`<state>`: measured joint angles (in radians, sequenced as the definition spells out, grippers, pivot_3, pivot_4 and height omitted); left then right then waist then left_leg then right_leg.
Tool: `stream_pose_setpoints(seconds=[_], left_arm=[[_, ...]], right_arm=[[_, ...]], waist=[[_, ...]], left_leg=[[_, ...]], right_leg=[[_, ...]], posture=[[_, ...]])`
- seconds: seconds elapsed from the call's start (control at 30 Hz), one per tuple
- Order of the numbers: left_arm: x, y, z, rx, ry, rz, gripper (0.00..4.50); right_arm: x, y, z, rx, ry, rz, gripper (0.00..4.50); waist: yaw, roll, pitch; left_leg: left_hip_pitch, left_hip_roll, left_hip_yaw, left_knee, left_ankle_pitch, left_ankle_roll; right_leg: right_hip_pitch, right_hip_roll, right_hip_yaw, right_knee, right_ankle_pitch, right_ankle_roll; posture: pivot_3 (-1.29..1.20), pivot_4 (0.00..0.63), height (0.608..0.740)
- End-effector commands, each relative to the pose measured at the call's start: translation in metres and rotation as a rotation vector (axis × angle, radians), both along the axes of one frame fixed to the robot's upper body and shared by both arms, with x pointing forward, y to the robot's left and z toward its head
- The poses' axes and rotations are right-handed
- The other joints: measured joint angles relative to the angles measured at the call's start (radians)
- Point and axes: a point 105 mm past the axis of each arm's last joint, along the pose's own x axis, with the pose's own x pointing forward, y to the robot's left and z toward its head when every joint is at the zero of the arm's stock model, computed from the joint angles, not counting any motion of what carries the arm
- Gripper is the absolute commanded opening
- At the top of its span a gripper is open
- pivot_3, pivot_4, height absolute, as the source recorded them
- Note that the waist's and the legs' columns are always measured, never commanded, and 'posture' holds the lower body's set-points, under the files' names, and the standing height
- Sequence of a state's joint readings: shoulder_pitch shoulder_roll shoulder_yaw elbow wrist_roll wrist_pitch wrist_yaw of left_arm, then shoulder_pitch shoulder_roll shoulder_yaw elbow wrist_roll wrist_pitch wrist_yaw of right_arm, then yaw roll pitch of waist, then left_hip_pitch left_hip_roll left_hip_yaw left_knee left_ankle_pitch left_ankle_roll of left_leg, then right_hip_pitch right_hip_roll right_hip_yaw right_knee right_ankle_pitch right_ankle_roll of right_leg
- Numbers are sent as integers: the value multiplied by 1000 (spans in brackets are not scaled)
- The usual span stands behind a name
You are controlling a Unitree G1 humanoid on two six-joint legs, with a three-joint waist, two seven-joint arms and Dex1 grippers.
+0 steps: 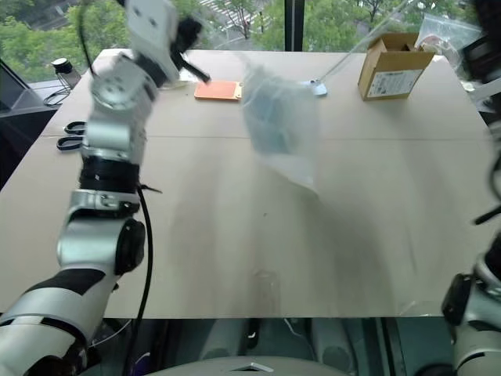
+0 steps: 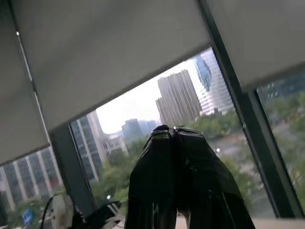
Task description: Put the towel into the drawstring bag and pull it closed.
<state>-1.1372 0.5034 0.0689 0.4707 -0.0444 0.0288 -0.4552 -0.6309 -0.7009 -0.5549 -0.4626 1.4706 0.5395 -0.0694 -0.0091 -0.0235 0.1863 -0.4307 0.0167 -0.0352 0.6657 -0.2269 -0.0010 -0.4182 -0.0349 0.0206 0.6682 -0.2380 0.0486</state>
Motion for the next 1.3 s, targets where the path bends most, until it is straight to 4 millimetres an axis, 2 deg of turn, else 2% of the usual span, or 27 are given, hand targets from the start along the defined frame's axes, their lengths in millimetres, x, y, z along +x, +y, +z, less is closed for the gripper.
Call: stream_pose_setpoints(seconds=[0.03,0.07,0.13,0.27,0.3,0.33,0.37,0.4,0.47,0.53,0.57,0.63,0.77,0.83,0.87,0.97,1.07,1.1,1.17,1.23,1.3], left_arm=[[1,9,-10,-15,-5,26,36],[2,17,-5,-44,-14,54,36],[9,27,-17,-2,34,105,36],[2,31,2,-33,-42,98,36],[7,30,-10,-17,8,91,36],[16,27,-37,42,119,88,36],[15,28,-42,43,116,94,36],[12,27,-32,-5,86,80,36],[3,27,1,-49,-26,80,36],[10,23,-20,6,46,72,36],[14,25,-43,49,106,83,36],[15,36,-65,67,155,123,36],[15,64,-81,16,202,228,36],[13,90,-105,-28,266,328,36],[11,101,-114,-54,282,371,36],[4,117,-116,-138,266,441,36],[-1,121,-109,-165,236,456,36],[-1,117,-108,-168,239,431,36],[-3,92,-117,-169,294,280,36],[-12,56,-137,-88,374,100,36],[-28,27,-159,-25,426,-41,36]], right_arm=[[14,-15,-23,10,88,-55,0],[14,-21,-21,16,84,-90,0],[22,-34,-30,-60,127,-228,0],[26,-60,-32,31,160,-304,0],[31,-61,-38,-8,198,-335,0],[38,-59,-50,-75,249,-366,0],[37,-52,-53,-77,240,-319,0],[33,-49,-44,2,200,-264,0],[24,-44,-26,44,132,-220,0],[41,-38,-56,-137,247,-305,0],[49,-46,-78,-160,328,-353,0],[56,-73,-99,-175,426,-516,0],[53,-121,-110,-231,503,-839,0],[40,-160,-116,-264,551,-1088,0],[34,-174,-116,-259,565,-1168,0],[25,-191,-111,-303,562,-1285,0],[21,-200,-105,-322,548,-1344,0],[24,-197,-104,-337,539,-1317,0],[41,-168,-106,-373,504,-1104,0],[55,-115,-117,-489,476,-805,0],[57,-58,-138,-640,462,-534,0]], waist=[[-3,2,-5],[-4,2,-5],[-3,4,-3],[-4,3,-3],[-4,3,-3],[-3,5,-4],[-3,5,-5],[-3,5,-4],[-6,5,-3],[-4,5,-3],[-4,5,-4],[-4,3,-8],[-4,3,-7],[-1,4,-7],[-1,4,-7],[-2,4,-7],[-2,4,-7],[-2,4,-7],[-4,4,-7],[-8,5,-8],[-8,5,-8]], left_leg=[[18,0,5,-9,-2,3],[19,0,6,-9,-2,4],[12,-1,8,-7,-2,4],[9,1,7,-6,-2,4],[9,1,7,-6,-2,4],[8,1,7,-6,-2,4],[7,0,8,-6,-2,4],[8,0,9,-6,-2,4],[8,0,9,-6,-2,4],[5,0,8,-5,-2,4],[3,0,7,-5,-2,4],[5,1,6,-5,-2,4],[5,-1,9,-5,-2,4],[1,0,6,-1,-2,4],[1,0,6,-1,-2,4],[2,0,6,-1,-2,4],[2,0,6,1,-2,4],[2,0,6,1,-2,4],[2,0,6,1,-2,4],[3,0,7,1,-2,4],[7,0,8,-1,-2,4]], right_leg=[[17,-1,4,-10,0,0],[18,-2,4,-10,0,0],[9,-2,7,-7,1,1],[6,0,6,-4,1,1],[6,0,7,-5,1,1],[5,0,7,-5,1,1],[5,-1,7,-6,1,1],[5,-1,8,-6,1,1],[5,-1,8,-6,1,1],[1,-1,8,-4,1,1],[1,-1,6,-4,1,1],[4,0,5,-6,1,1],[3,-2,8,-6,1,2],[1,-1,6,-4,1,2],[1,-1,5,-4,1,2],[2,-1,6,-4,1,2],[2,-1,5,-4,2,2],[2,-1,5,-4,2,2],[2,-1,6,-4,2,2],[3,-1,6,-4,2,3],[6,-1,8,-5,2,2]], posture=[[0,150,740],[0,150,740],[0,150,740],[0,150,740],[0,150,740],[0,150,740],[0,150,740],[0,150,740],[0,150,740],[0,150,740],[0,150,740],[0,150,740],[0,150,740],[0,150,740],[0,150,740],[0,150,740],[0,150,740],[0,150,740],[0,150,740],[0,150,740],[0,150,740]])
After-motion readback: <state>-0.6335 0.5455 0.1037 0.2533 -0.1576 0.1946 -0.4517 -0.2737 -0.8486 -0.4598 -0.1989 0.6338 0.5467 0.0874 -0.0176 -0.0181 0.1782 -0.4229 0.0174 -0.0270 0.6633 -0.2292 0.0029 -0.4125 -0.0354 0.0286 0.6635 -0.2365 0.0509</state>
